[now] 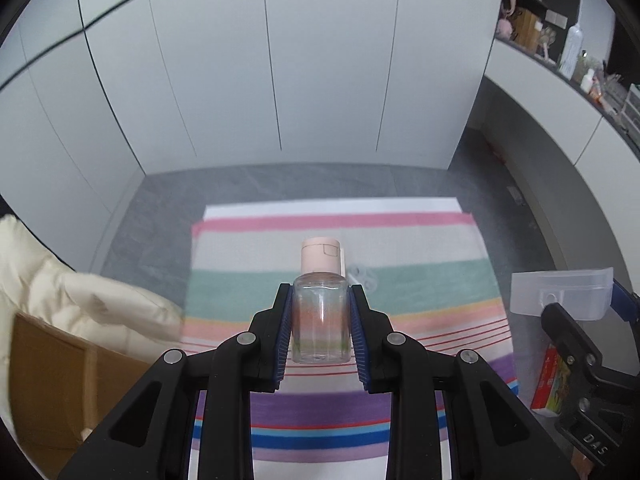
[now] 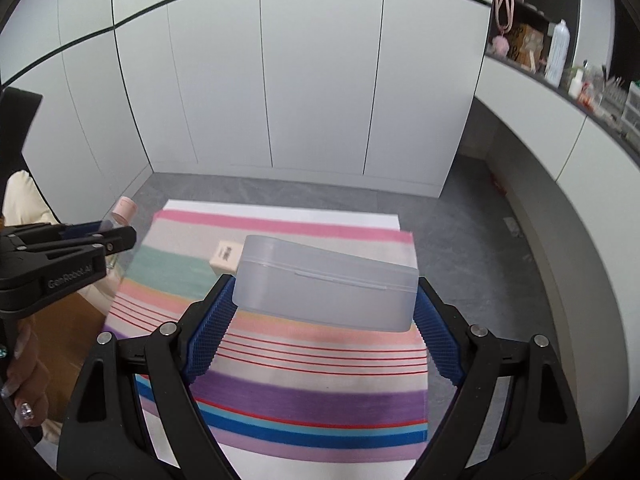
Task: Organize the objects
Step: 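Grasp the pink-capped bottle with the left tool while the right tool lifts the case, then carry the bottle and case with both tools over the cardboard box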
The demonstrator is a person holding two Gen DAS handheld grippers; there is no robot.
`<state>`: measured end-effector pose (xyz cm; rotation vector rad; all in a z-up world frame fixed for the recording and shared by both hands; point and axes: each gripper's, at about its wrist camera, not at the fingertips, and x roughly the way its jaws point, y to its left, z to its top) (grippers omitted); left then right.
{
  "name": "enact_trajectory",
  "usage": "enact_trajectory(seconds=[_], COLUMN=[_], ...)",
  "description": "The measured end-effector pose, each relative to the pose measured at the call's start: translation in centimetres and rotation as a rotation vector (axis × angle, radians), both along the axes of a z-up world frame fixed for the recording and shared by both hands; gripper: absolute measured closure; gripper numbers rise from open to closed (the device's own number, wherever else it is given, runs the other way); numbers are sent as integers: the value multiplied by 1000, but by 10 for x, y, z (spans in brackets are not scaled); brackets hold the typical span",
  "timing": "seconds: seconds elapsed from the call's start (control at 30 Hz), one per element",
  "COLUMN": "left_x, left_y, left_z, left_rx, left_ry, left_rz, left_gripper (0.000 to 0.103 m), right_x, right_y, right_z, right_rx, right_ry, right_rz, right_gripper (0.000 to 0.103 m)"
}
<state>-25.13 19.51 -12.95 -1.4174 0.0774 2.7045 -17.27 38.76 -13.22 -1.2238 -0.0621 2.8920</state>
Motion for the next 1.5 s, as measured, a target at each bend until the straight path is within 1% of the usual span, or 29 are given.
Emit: enact_trajectory(seconds=[0.07,0.23,0.33,0.43,0.57,0.63,0.73,0.87,0.9,0.93,1.0,1.2,1.4,1.5], left_x=[6,19,26,31,40,46,54,63,66,71,77,98,130,152], left_y=[-2,-7,-8,-8,-7,-4,0,1,1,3,6,10,15,16], left_z=[24,69,94,110,128,134,142,148,150,152,155,167,175,177], left_rx=[-10,-6,-52,-82,-64,-74,-84,-64,-70,-96,-110,-79,-87,-80], left_ry=[20,57,96,115,112,123,128,126,132,147,162,161,199,214], left_rz=[-5,-9,7,15,0,-4,-12,-8,-4,1,-13,-32,-35,-41], left_gripper=[75,75,75,75,75,75,75,75,75,75,75,75,75,75], right_x=[1,4,12,13,23,30,35,46,49,51,57,76,102,121], right_y=[-2,-1,-2,-1,4,2,0,-4,-5,-6,-8,-7,-8,-10], right_z=[14,50,78,100,126,136,144,150,152,154,159,167,171,171], right_rx=[3,-16,-7,5,-9,-6,14,17,22,29,43,40,41,42], right_ry=[6,19,48,62,85,97,106,112,113,115,121,131,146,174], right_rz=[2,-5,-6,-16,-30,-24,-25,-22,-19,-16,-16,-19,-14,-12], right_gripper=[15,15,15,15,15,15,15,15,15,15,15,15,15,15])
